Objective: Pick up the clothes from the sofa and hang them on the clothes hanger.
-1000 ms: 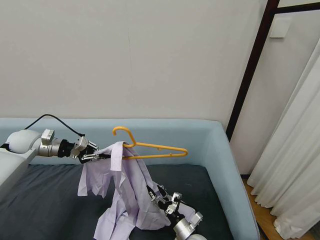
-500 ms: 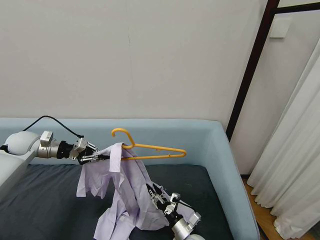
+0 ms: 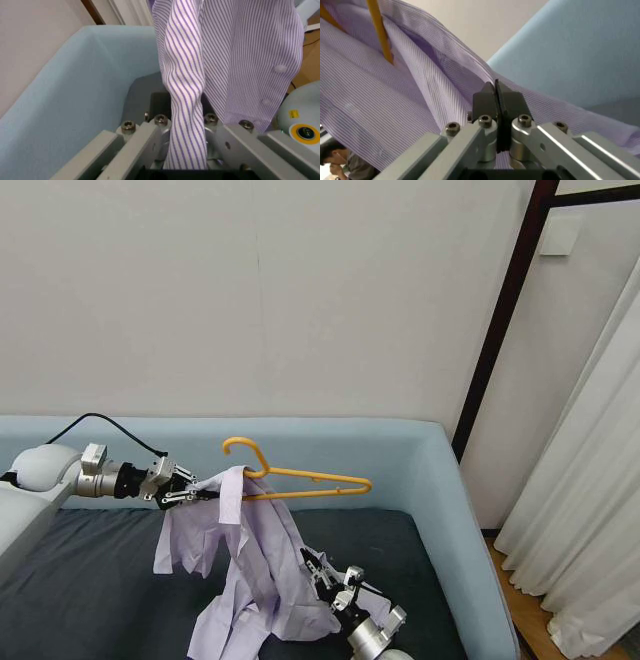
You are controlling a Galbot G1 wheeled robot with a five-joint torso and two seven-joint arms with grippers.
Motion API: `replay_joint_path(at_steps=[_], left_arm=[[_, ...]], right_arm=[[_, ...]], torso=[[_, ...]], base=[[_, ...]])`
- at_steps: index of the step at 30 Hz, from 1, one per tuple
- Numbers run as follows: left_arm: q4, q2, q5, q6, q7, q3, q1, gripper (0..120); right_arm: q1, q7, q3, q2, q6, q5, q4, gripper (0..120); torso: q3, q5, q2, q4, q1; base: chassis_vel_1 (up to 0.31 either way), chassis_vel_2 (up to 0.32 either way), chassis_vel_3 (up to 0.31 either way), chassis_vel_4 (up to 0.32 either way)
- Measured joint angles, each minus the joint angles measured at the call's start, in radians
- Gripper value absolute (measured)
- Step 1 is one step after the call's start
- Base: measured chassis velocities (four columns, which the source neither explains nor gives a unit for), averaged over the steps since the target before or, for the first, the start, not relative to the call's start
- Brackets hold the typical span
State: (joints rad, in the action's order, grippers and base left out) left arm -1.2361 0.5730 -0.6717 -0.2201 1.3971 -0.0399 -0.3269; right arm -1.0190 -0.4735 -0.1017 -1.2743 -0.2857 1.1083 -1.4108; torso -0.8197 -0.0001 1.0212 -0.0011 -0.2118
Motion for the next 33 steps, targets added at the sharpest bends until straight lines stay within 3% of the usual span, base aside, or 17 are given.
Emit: replay_joint_path(at_steps=[6,12,19,33], left_arm=[[0.006,0.005,0.0,-0.013,0.0,0.012,-0.012,1],[0.03,0.029,0.006,-0.04,0.01,0.016,-0.02,1],[0.064,0.071,0.043,-0.058,0.023,0.004,0.022,1],[0.1,0.101,0.104,-0.089,-0.022,-0.065,0.15,1]], right_arm=[[-0.002,-0.01,0.094,0.034,-0.033,-0.085,-0.051,0],[0.023,0.216,0.211,0.157,0.013,-0.203,-0.237,0],[0.019,0.316,0.259,0.271,0.08,-0.281,-0.386,0],[0.007,0.294,0.252,0.311,0.062,-0.394,-0.515,0]], torso=[[0.0,0.0004,0.0,0.0,0.0],[0.0,0.0001,0.0,0.0,0.0],[0.0,0.0,0.0,-0.0003,0.0],[0.0,0.0002,0.0,0.0001,0.0]], base=[[0.0,0.0,0.0,0.0],[0.0,0.0,0.0,0.0],[0.0,0.0,0.0,0.0],[0.0,0.0,0.0,0.0]])
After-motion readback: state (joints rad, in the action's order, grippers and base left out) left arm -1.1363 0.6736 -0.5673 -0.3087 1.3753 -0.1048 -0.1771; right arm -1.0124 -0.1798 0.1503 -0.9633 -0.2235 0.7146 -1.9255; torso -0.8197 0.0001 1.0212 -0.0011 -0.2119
